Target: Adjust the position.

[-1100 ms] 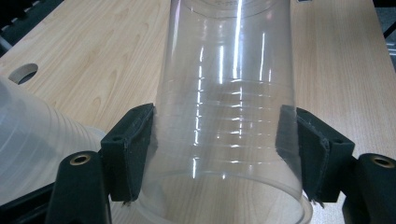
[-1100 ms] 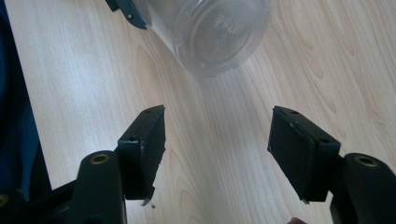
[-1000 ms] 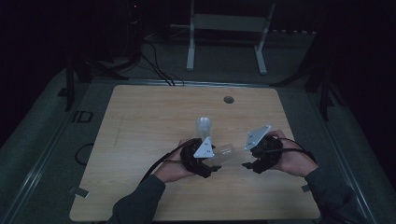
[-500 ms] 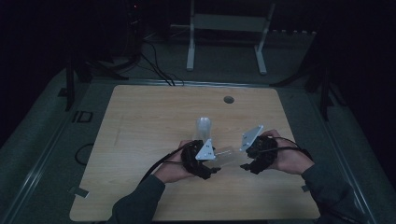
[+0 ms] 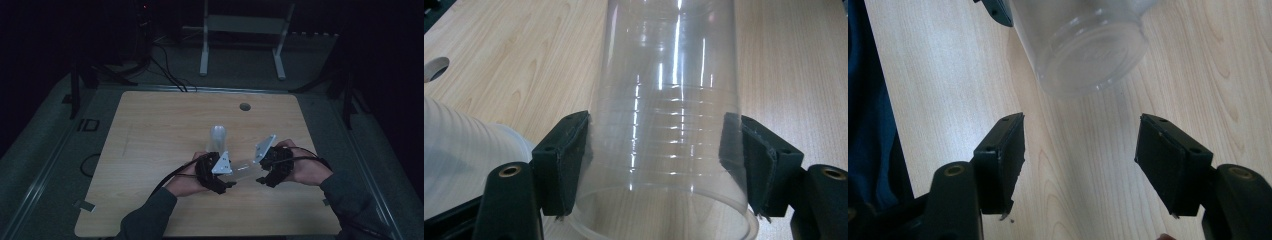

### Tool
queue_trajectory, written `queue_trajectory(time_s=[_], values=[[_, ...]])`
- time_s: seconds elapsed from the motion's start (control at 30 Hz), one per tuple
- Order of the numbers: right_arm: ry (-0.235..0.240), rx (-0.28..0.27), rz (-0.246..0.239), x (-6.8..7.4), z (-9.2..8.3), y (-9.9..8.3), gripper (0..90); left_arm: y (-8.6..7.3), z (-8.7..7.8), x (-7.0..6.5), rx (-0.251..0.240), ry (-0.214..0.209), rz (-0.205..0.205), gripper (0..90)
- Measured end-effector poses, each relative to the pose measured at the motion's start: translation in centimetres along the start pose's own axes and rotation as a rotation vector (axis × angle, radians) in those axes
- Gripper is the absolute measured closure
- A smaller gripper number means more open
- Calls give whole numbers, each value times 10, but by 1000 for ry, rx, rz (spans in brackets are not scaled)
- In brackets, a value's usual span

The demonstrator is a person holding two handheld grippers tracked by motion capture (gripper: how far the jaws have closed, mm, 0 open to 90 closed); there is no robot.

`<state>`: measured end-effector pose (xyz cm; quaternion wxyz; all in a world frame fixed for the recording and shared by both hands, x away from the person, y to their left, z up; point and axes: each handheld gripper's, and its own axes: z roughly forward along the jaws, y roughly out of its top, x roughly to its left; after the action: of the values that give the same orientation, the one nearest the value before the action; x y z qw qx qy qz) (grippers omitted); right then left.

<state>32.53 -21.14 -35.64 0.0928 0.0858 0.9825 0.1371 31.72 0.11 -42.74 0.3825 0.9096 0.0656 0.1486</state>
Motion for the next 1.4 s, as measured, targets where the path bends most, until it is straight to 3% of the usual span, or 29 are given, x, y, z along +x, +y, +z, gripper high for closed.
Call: queue_trajectory(time_s=[1.2,1.4], values=[[43,102,-95,10,25,24,323,-1,7,-8,47,-63,35,290],[42,93,-116,12,25,28,324,0,8,-8,43,-79,38,290]])
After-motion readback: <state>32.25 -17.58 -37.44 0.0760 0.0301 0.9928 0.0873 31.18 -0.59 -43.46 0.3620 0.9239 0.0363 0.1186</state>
